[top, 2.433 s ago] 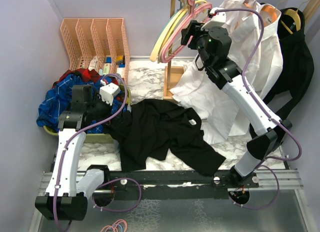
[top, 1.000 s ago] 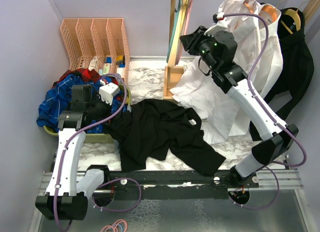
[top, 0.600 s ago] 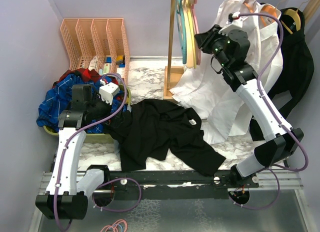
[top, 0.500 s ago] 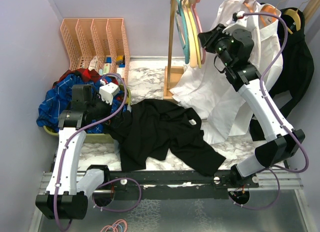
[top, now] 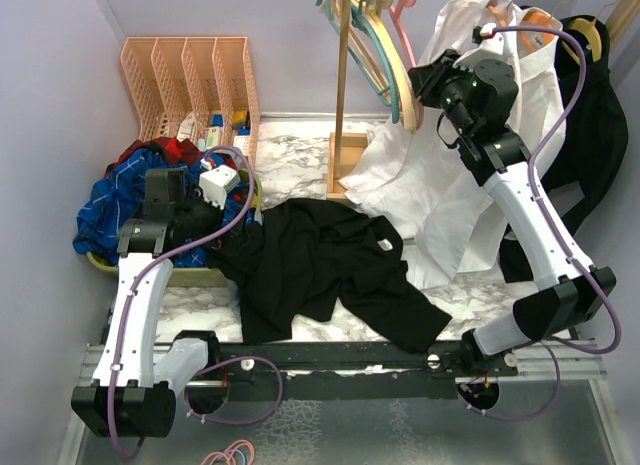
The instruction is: Place the shirt on the hanger
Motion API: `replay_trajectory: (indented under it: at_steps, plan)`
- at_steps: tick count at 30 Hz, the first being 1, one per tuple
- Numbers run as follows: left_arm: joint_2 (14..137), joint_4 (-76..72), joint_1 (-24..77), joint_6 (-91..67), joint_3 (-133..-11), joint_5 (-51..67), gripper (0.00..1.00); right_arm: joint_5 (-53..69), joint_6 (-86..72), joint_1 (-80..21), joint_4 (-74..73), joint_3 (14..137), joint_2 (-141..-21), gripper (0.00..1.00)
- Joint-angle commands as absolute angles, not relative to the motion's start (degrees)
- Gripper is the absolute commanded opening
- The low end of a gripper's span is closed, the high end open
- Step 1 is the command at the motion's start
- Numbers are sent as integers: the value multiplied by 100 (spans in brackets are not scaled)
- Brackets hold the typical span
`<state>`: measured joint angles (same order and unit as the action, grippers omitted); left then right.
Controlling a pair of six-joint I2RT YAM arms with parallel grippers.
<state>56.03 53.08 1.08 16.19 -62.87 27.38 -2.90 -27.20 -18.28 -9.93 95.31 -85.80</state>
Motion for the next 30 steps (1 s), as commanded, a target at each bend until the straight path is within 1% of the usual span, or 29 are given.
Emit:
replay_trajectory:
  at_steps: [1, 3, 10, 18, 19, 20, 21, 23, 25, 26, 28, 30]
  plan:
    - [5625, 5228, 62, 1620, -6277, 2843, 99, -803, -1902, -1792, -1280, 9769, -8490, 23]
    - [5651, 5237, 62, 1618, -6284, 2866, 99, -901, -1712, -1793, -1379, 9821, -8547, 30]
    - [5670, 5221, 62, 1621, -6266, 2860, 99, -1055, -1535, -1793, -1411, 9801, -8660, 41]
    - [5645, 5221, 61, 1630, -6266, 2880, 99, -1087, -1380, -1793, -1437, 9817, -8788, 41]
    - [5643, 5233, 59, 1641, -6273, 2902, 99, -1068, -1361, -1793, -1438, 9811, -8803, 41]
    - [5649, 5283, 61, 1685, -6289, 2958, 99, -1053, -1335, -1793, -1433, 9809, -8810, 34]
    - [5652, 5360, 61, 1756, -6330, 3053, 99, -1036, -1331, -1793, -1425, 9817, -8815, 26]
    - [5699, 5550, 62, 1970, -6428, 3209, 99, -953, -1299, -1793, -1403, 9840, -8815, 16]
    - [5790, 5716, 87, 2158, -6564, 3281, 99, -833, -1289, -1789, -1365, 9875, -8785, 9]
    - [5873, 5886, 128, 2296, -6682, 3315, 99, -774, -1270, -1792, -1347, 9893, -8762, 3]
    - [6127, 6286, 363, 2620, -7078, 3224, 99, -676, -1252, -1793, -1312, 9936, -8697, 1]
    - [6346, 6448, 932, 2665, -7478, 2586, 99, -622, -1243, -1793, -1257, 9964, -8599, 1]
